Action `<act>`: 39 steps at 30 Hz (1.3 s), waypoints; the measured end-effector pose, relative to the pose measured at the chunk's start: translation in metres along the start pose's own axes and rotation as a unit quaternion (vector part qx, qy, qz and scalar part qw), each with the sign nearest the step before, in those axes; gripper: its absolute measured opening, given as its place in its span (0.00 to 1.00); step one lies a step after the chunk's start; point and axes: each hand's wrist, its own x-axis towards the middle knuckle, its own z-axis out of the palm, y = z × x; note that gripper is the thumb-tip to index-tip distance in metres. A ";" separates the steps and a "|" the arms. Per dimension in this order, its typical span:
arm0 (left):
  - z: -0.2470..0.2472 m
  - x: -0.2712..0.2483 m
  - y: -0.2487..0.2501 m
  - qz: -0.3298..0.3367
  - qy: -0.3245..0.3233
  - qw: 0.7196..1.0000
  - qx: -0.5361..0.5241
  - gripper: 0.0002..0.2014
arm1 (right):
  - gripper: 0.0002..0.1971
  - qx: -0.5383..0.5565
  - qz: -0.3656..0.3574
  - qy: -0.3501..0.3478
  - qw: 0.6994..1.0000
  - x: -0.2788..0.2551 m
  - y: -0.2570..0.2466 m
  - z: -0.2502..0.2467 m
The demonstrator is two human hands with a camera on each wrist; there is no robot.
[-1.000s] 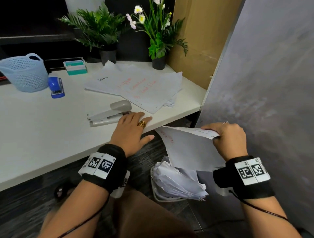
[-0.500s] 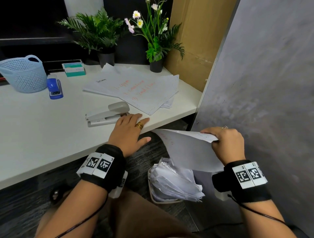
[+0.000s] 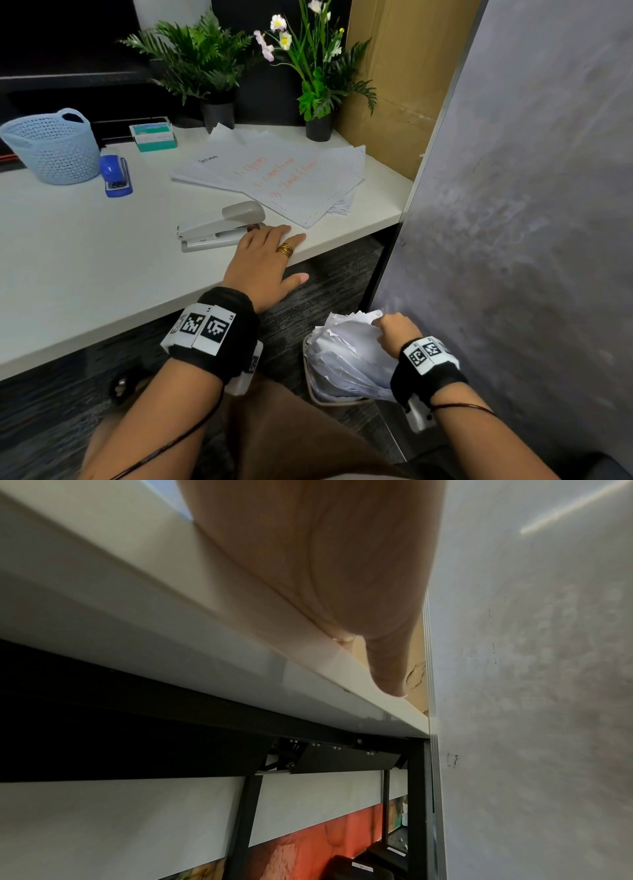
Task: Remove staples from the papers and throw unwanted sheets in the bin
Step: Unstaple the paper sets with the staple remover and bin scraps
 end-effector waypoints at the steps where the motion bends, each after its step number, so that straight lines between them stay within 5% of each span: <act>1: 0.000 0.000 0.000 0.000 0.001 1.000 0.000 0.42 | 0.20 0.016 -0.001 -0.015 1.000 0.006 -0.003 0.010; 9: 0.002 0.001 -0.002 0.003 0.005 1.000 0.006 0.43 | 0.18 0.109 0.026 -0.104 0.988 0.048 0.005 0.093; 12: 0.003 0.003 -0.002 0.003 0.011 1.000 0.004 0.42 | 0.21 0.166 0.029 -0.017 0.986 0.044 0.000 0.070; 15: 0.003 0.003 -0.002 0.000 0.017 1.000 0.006 0.42 | 0.12 0.205 -0.012 0.153 0.967 0.030 -0.015 0.021; 18: 0.002 0.002 -0.002 -0.005 0.018 1.000 0.002 0.42 | 0.13 0.288 -0.074 0.344 0.891 0.010 -0.043 -0.046; 21: 0.001 0.000 -0.001 -0.006 0.022 1.000 -0.014 0.41 | 0.06 0.336 -0.153 0.414 0.832 0.010 -0.070 -0.107; 23: 0.000 0.000 -0.002 -0.021 0.037 0.997 -0.064 0.36 | 0.14 0.282 -0.223 0.380 0.852 0.024 -0.082 -0.135; 26: -0.001 -0.002 -0.007 -0.054 0.078 0.984 -0.152 0.24 | 0.24 0.149 -0.268 0.189 0.933 0.041 -0.092 -0.151; 28: -0.001 -0.003 -0.007 -0.063 0.100 0.975 -0.187 0.24 | 0.30 0.082 -0.273 0.118 0.951 0.043 -0.091 -0.149; 32: -0.002 -0.003 -0.007 -0.069 0.125 0.963 -0.228 0.24 | 0.38 0.084 -0.288 0.141 0.943 0.036 -0.079 -0.137; 36: -0.001 -0.003 -0.011 -0.084 0.132 0.947 -0.280 0.14 | 0.17 0.218 -0.343 0.266 0.874 0.040 -0.071 -0.120; 39: -0.004 -0.004 -0.012 -0.079 0.142 0.935 -0.314 0.15 | 0.19 0.301 -0.328 0.318 0.837 0.038 -0.070 -0.117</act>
